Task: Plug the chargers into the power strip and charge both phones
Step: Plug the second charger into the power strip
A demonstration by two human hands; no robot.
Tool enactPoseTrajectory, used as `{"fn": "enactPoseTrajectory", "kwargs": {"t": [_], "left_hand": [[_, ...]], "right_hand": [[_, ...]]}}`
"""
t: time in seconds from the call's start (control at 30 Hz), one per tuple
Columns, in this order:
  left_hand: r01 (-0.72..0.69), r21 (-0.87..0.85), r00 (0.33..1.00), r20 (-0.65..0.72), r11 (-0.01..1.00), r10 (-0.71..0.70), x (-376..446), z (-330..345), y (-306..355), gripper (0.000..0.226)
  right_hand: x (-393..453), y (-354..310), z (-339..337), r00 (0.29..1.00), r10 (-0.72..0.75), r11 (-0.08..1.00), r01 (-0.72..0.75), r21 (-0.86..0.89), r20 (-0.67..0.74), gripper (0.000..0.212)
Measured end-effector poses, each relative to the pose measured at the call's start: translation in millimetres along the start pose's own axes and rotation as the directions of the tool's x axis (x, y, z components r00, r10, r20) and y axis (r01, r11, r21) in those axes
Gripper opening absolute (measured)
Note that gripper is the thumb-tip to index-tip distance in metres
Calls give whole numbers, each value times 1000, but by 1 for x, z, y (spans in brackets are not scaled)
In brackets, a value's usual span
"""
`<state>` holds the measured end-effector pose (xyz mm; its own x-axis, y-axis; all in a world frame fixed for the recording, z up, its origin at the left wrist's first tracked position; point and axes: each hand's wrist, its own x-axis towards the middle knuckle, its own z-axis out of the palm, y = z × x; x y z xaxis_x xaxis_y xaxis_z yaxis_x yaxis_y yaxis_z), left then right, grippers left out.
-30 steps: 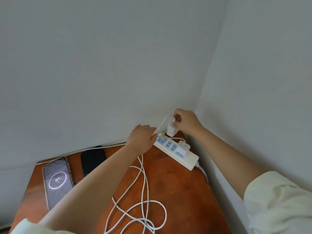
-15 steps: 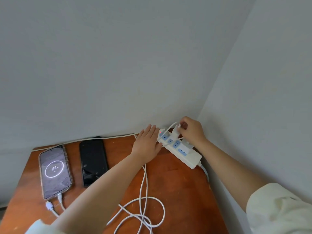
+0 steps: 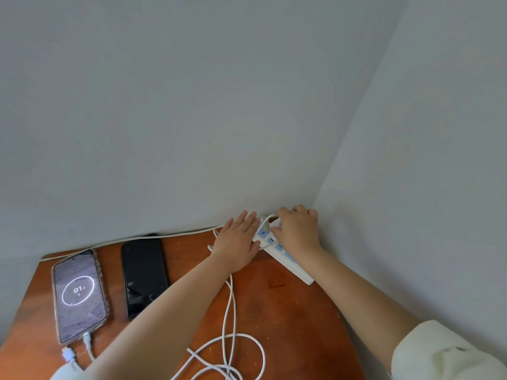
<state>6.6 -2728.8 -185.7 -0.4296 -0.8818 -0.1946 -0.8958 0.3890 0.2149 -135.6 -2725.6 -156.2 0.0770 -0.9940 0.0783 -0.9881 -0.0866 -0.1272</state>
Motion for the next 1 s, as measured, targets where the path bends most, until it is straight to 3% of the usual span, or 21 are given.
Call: {"fn": "enactPoseTrajectory", "kwargs": {"t": [0.1,0.23,0.4,0.47,0.53,0.6,0.77,0.9,1.0], "left_hand": [[-5,15,1000,0,1000,5,0,-1,-1,55],[-5,36,1000,3,999,5,-2,3,-8,56],[15,46,1000,6,999,-15,-7,6,-17,57],[25,34,1000,10,999,-25,-9,6,-17,58],[32,23,999,10,999,-32,-9,6,-15,59],[37,18,999,4,999,-37,-9,5,-14,59],[33,34,999,-6,999,-33,-6,6,-14,54],[30,64,1000,2,998,-30,-6,4,-12,53],[18,71,1000,-3,997,-18,-6,2,-12,54]], "right_hand": [[-3,-4,1,1000,-25,999,25,-46,5,31],[-5,0,7,999,-49,998,49,36,9,32],[-1,4,12,982,-87,980,115,164,-167,15],[2,3,7,990,-73,982,92,167,-119,10],[4,2,6,997,-77,993,79,91,-26,21],[7,1,6,994,-105,994,106,8,-20,24],[15,-3,3,999,-33,999,33,-6,12,35],[14,-3,4,997,-56,991,63,-117,56,31],[16,1,3,998,-43,994,46,-103,36,29]]}}
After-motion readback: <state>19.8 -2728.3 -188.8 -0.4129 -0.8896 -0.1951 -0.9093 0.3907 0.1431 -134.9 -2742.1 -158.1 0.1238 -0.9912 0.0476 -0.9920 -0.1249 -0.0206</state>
